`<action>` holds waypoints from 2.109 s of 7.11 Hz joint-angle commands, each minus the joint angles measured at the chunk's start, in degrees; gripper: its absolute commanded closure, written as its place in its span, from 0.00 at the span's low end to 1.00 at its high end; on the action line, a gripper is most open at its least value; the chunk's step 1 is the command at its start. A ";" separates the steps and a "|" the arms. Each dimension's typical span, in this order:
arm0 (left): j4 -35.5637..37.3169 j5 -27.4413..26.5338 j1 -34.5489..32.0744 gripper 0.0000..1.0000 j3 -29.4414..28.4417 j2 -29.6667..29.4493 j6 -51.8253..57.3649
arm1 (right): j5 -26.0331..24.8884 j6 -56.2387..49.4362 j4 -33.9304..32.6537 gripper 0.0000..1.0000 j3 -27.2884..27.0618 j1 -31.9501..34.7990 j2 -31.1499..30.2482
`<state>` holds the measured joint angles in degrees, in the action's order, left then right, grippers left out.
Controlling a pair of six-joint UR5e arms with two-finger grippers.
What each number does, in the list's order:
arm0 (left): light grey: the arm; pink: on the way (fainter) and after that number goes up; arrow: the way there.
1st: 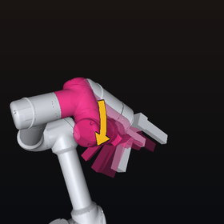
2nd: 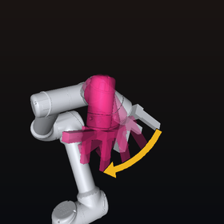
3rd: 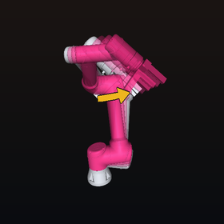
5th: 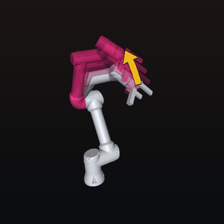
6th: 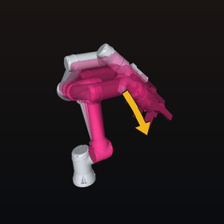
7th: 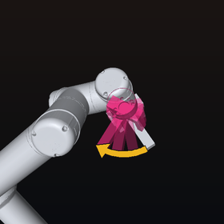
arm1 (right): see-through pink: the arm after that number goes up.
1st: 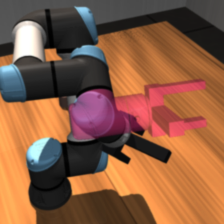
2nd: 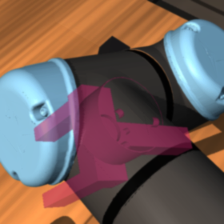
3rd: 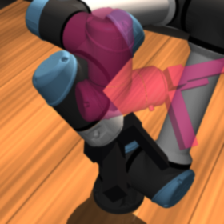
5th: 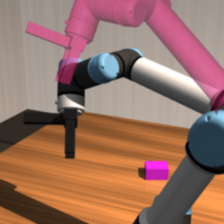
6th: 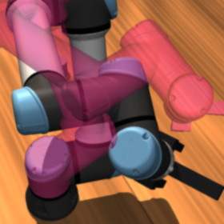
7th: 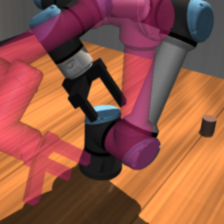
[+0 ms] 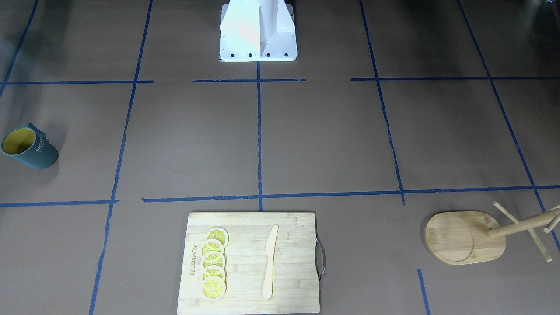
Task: Hang cup on storage rack
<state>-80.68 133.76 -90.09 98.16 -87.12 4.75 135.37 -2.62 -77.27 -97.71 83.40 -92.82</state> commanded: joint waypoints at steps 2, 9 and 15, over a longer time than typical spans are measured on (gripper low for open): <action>0.00 0.10 0.09 0.00 0.01 -0.07 0.00 | -0.37 0.07 0.02 0.00 -9.23 -8.76 0.53; -0.09 0.10 0.09 0.00 0.02 -0.15 -0.09 | -5.64 -1.69 0.81 0.00 -6.19 -14.49 -2.20; -0.09 0.01 0.01 0.00 0.71 -0.07 -0.09 | -5.29 -1.68 0.81 0.00 1.20 -14.84 2.46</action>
<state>-80.77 133.84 -90.08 98.55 -87.26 4.67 130.08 -4.37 -76.46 -97.72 68.73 -91.11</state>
